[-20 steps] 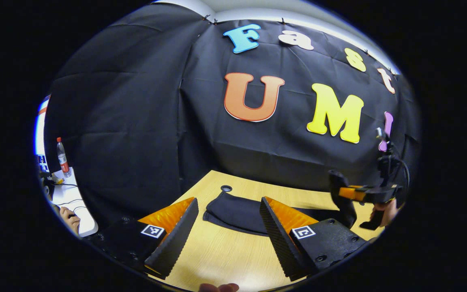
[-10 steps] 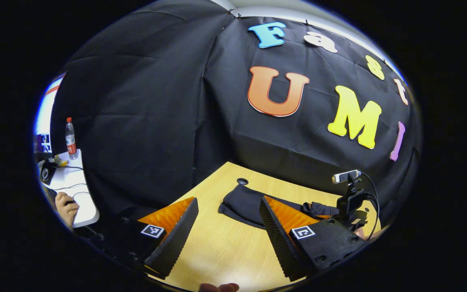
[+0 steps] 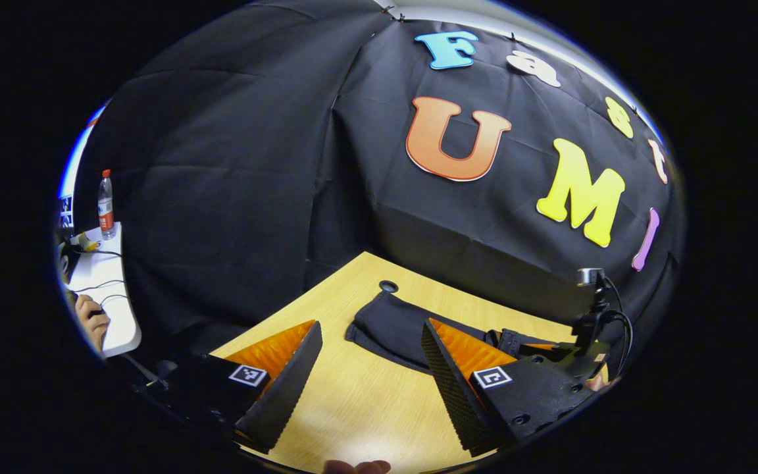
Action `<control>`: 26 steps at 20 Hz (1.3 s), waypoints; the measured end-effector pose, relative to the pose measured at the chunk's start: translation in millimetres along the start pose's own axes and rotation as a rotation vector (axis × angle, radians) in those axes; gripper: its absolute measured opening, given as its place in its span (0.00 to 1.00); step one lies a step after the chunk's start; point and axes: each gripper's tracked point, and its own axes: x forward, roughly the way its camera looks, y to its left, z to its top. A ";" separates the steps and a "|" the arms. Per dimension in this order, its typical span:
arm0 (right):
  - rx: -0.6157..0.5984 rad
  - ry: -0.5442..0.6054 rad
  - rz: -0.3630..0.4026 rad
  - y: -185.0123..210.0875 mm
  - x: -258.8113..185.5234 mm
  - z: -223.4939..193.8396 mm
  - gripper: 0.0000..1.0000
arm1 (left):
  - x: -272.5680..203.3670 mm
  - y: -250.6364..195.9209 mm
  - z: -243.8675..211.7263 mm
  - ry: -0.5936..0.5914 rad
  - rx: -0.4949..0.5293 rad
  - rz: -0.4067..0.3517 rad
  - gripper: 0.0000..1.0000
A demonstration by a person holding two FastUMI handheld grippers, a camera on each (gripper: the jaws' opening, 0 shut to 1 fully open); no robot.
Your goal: Grasp the waist and the cuffs of the jeans and fold them to make the two legs overlap; first hold the waist and fold one-third of the jeans toward the cuffs, then hold the cuffs and fold the remaining one-third in the same direction to finish folding.
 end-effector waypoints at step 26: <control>0.294 -0.069 -0.077 -105.2 -236.5 51.0 0.99 | 195.4 14.2 -93.0 0.372 -0.815 0.008 0.97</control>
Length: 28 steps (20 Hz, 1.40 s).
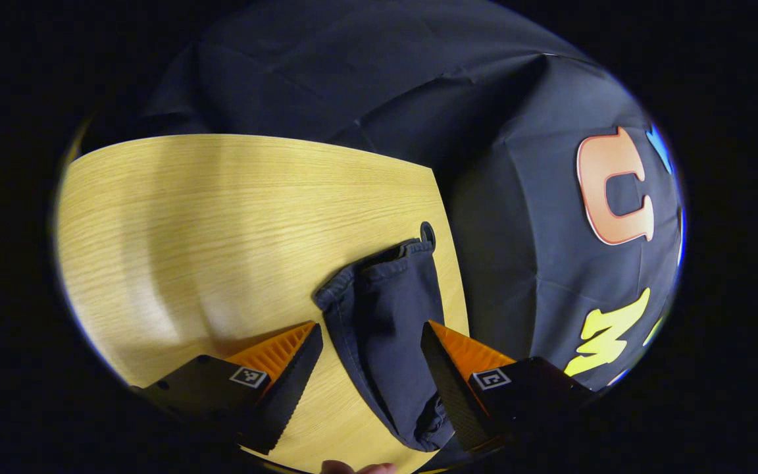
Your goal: Grasp the waist and the cuffs of the jeans and fold them to make the two legs overlap; first hold the waist and fold one-third of the jeans toward the cuffs, then hold the cuffs and fold the remaining one-third in the same direction to finish folding.
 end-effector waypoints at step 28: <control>0.179 -0.143 -0.275 -124.0 -97.7 -19.3 0.99 | -48.8 -208.1 -75.0 -0.163 0.670 -0.252 0.11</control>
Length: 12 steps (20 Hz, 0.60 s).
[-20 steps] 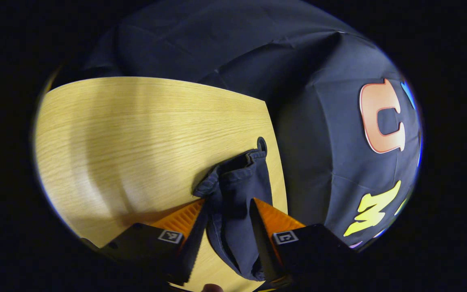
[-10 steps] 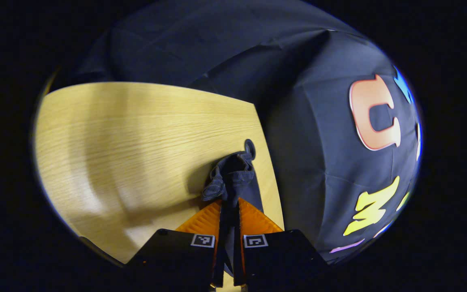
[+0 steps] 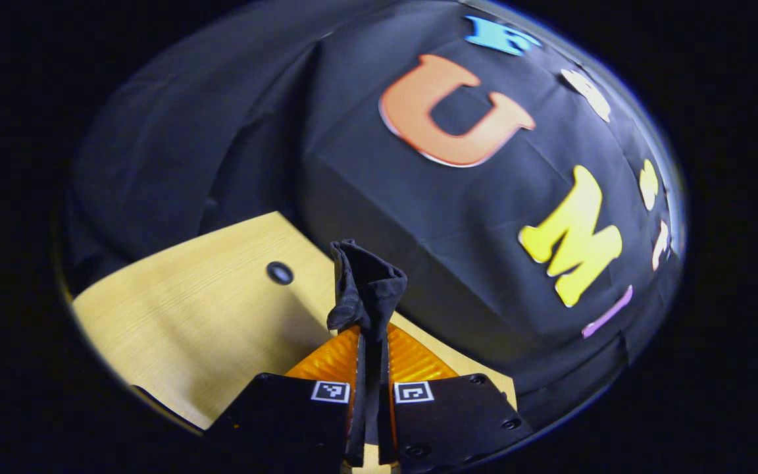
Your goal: Grasp the waist and the cuffs of the jeans and fold them to make the two legs overlap; first hold the waist and fold one-third of the jeans toward the cuffs, then hold the cuffs and fold the remaining one-third in the same direction to finish folding.
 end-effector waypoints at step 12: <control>0.156 -0.048 -0.177 -140.4 -48.0 -8.2 1.00 | -6.4 -189.6 -137.8 -0.025 0.586 -0.155 0.11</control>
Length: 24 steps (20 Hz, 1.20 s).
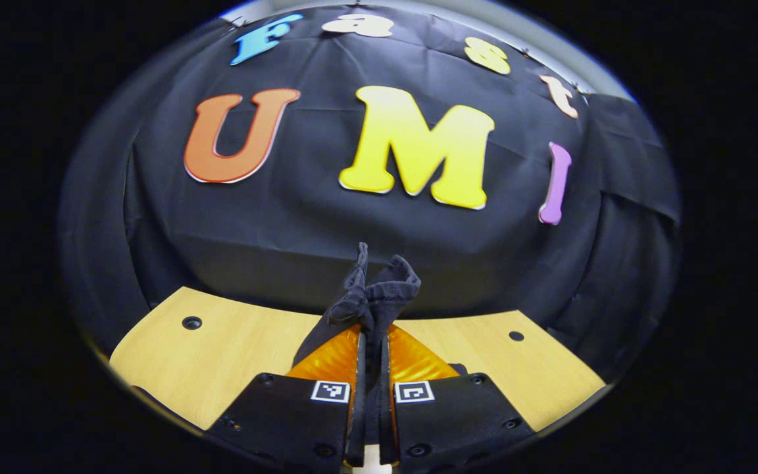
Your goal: Grasp the waist and the cuffs of the jeans and fold them to make the two legs overlap; first hold the waist and fold one-third of the jeans toward the cuffs, then hold the cuffs and fold the remaining one-third in the same direction to finish folding.
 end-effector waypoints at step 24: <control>-0.139 0.044 0.052 6.9 32.8 -9.5 1.00 | -28.7 -83.7 -107.8 0.192 0.142 -0.048 1.00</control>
